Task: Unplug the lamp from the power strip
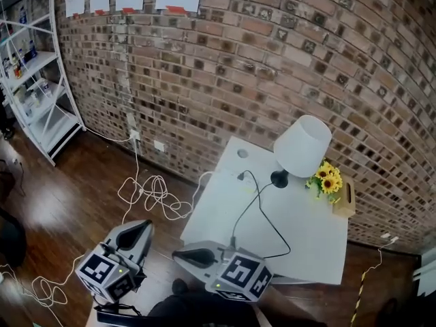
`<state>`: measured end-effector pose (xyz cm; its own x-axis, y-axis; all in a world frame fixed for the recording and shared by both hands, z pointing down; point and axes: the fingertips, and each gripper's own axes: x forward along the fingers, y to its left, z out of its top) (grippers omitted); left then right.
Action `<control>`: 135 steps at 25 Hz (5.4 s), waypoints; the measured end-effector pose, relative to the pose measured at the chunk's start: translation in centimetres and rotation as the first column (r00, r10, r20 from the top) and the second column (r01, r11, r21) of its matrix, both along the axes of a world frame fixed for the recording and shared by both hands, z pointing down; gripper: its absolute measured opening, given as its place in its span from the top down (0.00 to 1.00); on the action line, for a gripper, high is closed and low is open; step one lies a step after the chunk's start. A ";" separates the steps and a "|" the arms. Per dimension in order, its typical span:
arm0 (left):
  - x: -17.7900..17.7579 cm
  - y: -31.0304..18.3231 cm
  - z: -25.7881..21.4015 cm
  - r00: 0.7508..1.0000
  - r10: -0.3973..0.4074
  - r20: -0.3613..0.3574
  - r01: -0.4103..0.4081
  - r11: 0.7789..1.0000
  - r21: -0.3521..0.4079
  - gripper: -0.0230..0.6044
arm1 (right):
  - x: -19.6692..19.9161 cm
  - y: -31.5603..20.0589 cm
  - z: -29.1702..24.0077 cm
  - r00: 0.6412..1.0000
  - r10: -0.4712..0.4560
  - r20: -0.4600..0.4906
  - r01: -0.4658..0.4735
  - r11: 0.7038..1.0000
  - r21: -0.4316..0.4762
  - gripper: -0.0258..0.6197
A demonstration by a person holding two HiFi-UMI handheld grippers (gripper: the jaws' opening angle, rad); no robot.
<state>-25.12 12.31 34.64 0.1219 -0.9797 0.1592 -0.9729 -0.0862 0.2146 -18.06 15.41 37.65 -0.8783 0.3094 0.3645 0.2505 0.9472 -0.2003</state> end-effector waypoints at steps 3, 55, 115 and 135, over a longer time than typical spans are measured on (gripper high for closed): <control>-0.8 -0.4 0.9 1.000 0.007 -0.017 -0.007 1.000 0.008 0.94 | -0.2 0.2 0.1 1.000 0.021 -0.008 -0.021 1.000 0.005 0.97; 8.5 -25.4 4.6 0.942 0.298 0.156 -0.266 0.944 -0.196 0.94 | 9.5 -28.7 0.0 0.871 0.462 0.168 -0.444 0.886 -0.132 0.97; 12.1 -40.5 25.3 0.677 0.702 0.220 -0.455 0.634 -0.625 0.76 | 7.8 -41.3 24.1 0.799 0.448 -0.400 -0.462 0.884 0.067 0.97; 12.5 -41.4 27.1 0.680 0.714 0.168 -0.476 0.604 -0.640 0.78 | 7.3 -42.7 24.7 0.747 0.526 -0.406 -0.568 0.823 0.021 0.97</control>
<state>-12.62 -29.12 61.72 0.4602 -0.4479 0.7665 -0.7405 -0.6700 0.0531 -10.72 -27.33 62.38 -0.7064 -0.1292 0.6959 -0.4197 0.8682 -0.2649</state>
